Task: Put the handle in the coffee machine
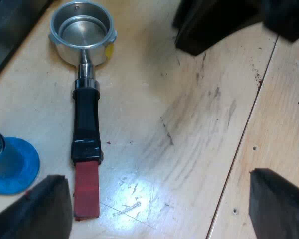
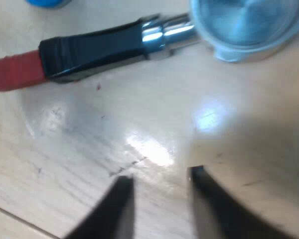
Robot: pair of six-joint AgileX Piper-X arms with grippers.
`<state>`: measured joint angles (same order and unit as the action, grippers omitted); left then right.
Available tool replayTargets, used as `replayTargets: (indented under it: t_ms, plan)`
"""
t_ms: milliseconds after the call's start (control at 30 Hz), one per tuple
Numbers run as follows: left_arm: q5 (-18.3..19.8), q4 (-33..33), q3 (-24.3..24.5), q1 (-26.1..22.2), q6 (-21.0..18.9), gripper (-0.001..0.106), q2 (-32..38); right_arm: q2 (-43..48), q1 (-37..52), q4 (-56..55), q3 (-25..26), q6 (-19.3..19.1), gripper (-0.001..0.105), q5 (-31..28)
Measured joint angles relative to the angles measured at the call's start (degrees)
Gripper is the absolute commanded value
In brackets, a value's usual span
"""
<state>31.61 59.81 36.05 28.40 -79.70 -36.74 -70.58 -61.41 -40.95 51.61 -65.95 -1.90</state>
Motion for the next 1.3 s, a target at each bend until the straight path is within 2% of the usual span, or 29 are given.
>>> replayTargets:
  t_ms: [33,200,233,367,500,667,1033,1300]
  plan:
    - [0.00,0.00,0.00,0.00,0.00,0.074,0.00,0.46,0.00,-0.83,0.26,-0.40,0.071,-0.27]
    - [0.00,0.00,0.00,0.00,0.00,0.074,0.00,2.01,0.00,-2.93,1.98,-2.12,0.075,-1.67]
    - [0.00,0.00,0.00,0.00,0.00,0.074,0.00,3.77,0.00,-5.67,5.37,-4.80,0.076,-3.96]
    - [0.00,0.00,0.00,0.00,0.00,0.074,0.00,4.10,0.00,-9.62,10.98,-8.25,0.082,-9.23]
    - [0.00,0.00,0.00,0.00,0.00,0.074,0.00,4.09,0.00,-10.67,13.45,-9.18,0.084,-14.27]
    - [0.00,0.00,0.00,0.00,0.00,0.074,0.00,4.09,0.00,-11.63,13.47,-10.35,0.084,-14.51]
    - [-0.06,-3.09,0.00,0.00,0.00,0.074,0.00,1.96,0.00,-11.60,13.47,-10.07,0.084,-14.13]
    - [-0.06,-6.50,0.00,0.00,-1.36,0.074,0.00,-0.27,5.21,-11.50,13.47,-9.22,0.084,-8.13]
